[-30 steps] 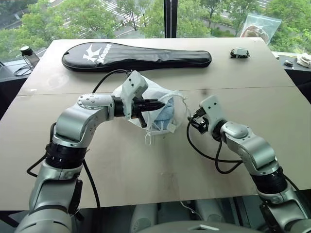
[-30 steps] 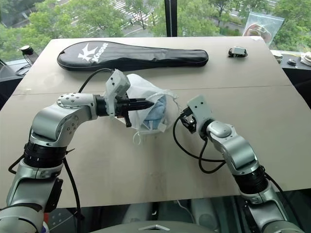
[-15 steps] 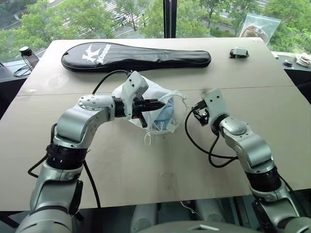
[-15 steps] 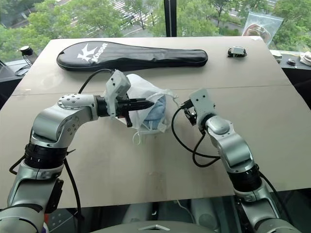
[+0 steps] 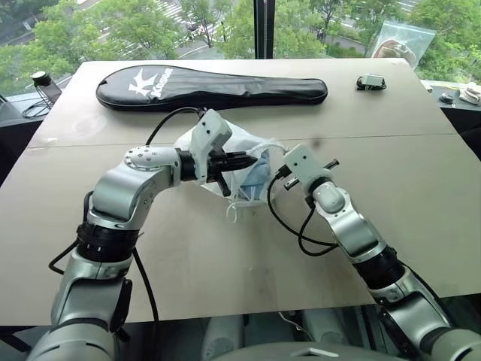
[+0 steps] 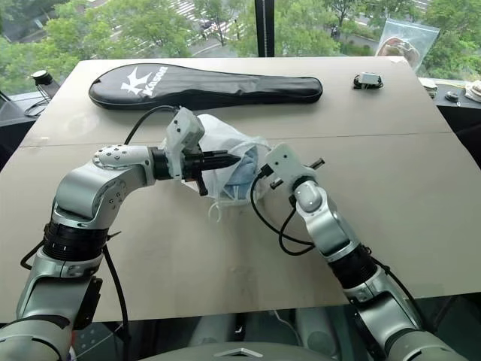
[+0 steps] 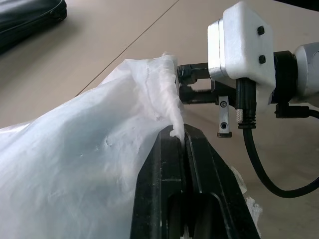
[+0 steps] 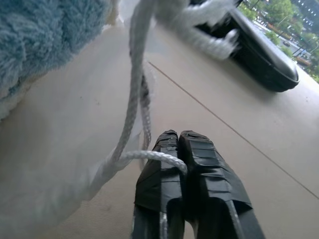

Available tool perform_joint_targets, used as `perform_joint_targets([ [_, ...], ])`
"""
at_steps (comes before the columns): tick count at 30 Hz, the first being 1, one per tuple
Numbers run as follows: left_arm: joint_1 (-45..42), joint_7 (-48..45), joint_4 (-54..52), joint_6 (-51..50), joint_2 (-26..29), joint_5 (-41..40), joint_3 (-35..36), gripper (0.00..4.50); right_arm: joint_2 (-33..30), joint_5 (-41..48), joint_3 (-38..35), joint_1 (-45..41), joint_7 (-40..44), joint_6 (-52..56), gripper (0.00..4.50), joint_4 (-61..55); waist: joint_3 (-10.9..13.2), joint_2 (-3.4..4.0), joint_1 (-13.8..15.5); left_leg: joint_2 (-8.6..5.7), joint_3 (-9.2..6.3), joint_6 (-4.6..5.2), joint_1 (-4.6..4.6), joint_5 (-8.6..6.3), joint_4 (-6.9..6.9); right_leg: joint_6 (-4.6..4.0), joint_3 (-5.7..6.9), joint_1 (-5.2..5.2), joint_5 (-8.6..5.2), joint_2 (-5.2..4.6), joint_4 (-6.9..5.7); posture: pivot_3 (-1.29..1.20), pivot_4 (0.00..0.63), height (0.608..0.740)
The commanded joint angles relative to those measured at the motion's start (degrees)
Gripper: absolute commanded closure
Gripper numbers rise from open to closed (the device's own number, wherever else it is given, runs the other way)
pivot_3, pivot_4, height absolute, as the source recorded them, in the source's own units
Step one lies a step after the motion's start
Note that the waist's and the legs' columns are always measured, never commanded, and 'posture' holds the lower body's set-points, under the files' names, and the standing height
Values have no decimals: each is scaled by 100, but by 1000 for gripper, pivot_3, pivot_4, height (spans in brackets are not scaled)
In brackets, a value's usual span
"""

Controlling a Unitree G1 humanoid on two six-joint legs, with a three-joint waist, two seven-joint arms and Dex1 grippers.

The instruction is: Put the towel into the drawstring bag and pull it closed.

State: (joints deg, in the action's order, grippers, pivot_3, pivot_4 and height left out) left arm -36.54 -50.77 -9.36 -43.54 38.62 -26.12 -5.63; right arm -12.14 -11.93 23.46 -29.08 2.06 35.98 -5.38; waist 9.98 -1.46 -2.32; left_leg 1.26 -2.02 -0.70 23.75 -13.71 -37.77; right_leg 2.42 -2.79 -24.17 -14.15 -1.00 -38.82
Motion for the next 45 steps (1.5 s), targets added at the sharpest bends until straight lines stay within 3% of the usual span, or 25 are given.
perform_joint_targets([
  [1,-204,-283,393,715,163,331,24,4500,28,188,-523,251,295,474,4483,-971,0,0,5,0,0,0,0,0,0,0,1,0,0,0,0,0,150,740],
  [6,-680,-844,1503,1692,304,820,-111,4500,-7,689,-917,313,972,1680,4483,-2198,0,1,5,0,0,0,-1,0,0,0,2,0,0,1,-2,0,150,740],
  [8,-817,-1030,1726,1622,260,725,-54,4500,21,825,-955,249,1095,2005,4483,-2411,0,1,0,0,-3,1,0,0,0,0,5,0,0,2,-1,0,150,740],
  [10,-573,-1429,1232,942,408,78,195,4500,-4,874,-887,219,1175,2105,4483,-2456,0,1,-10,0,-1,1,0,0,0,0,4,0,0,2,0,0,150,740],
  [14,271,-1239,208,-237,740,-749,917,2706,-34,923,-820,244,1247,2133,4500,-2457,1,1,-69,3,3,1,3,-1,1,0,-3,-2,-1,1,3,0,150,740],
  [18,1813,-1285,-769,-712,1301,-1114,1541,1002,34,1026,-843,251,1292,2085,4500,-2387,1,1,-166,6,3,1,-4,-1,6,-1,-7,-4,-2,1,1,0,150,740],
  [21,2722,-1002,-1354,-803,1267,-1280,1864,1002,55,1085,-853,248,1304,2075,4500,-2345,2,2,-93,8,2,1,-3,-1,11,-2,-7,-5,-2,-3,2,0,150,740],
  [25,3473,-480,-1891,-510,966,-1045,1729,1002,70,1133,-882,214,1325,2060,4500,-2250,1,0,14,5,3,1,-6,-1,9,-2,-1,-1,-2,-7,0,0,150,740],
  [32,3494,691,-1898,-185,109,-433,1099,1002,17,1131,-878,234,1335,2041,4500,-2203,0,0,25,2,1,0,-7,0,5,-2,0,1,0,-5,-3,0,150,740],
  [36,3353,848,-1735,-78,-68,-194,731,1002,15,1122,-876,263,1300,2052,4500,-2210,-1,-1,6,2,-1,0,-7,0,5,-3,2,1,0,-3,-3,0,150,740],
  [40,3247,870,-1421,233,-78,128,416,2284,10,1110,-889,294,1263,2079,4500,-2264,-1,-1,0,2,0,0,-7,0,5,-3,1,1,0,-3,-3,0,150,740],
  [44,3214,851,-1243,449,-63,271,422,4143,4,1095,-928,299,1209,2088,4500,-2303,-1,-1,2,2,3,0,-7,0,5,-3,0,1,0,-4,-2,0,150,740],
  [45,3190,860,-1167,524,-53,314,475,4432,9,1089,-957,284,1186,2074,4500,-2297,-1,-1,2,1,2,0,-7,0,5,-3,-1,1,0,-4,-2,0,150,740],
])
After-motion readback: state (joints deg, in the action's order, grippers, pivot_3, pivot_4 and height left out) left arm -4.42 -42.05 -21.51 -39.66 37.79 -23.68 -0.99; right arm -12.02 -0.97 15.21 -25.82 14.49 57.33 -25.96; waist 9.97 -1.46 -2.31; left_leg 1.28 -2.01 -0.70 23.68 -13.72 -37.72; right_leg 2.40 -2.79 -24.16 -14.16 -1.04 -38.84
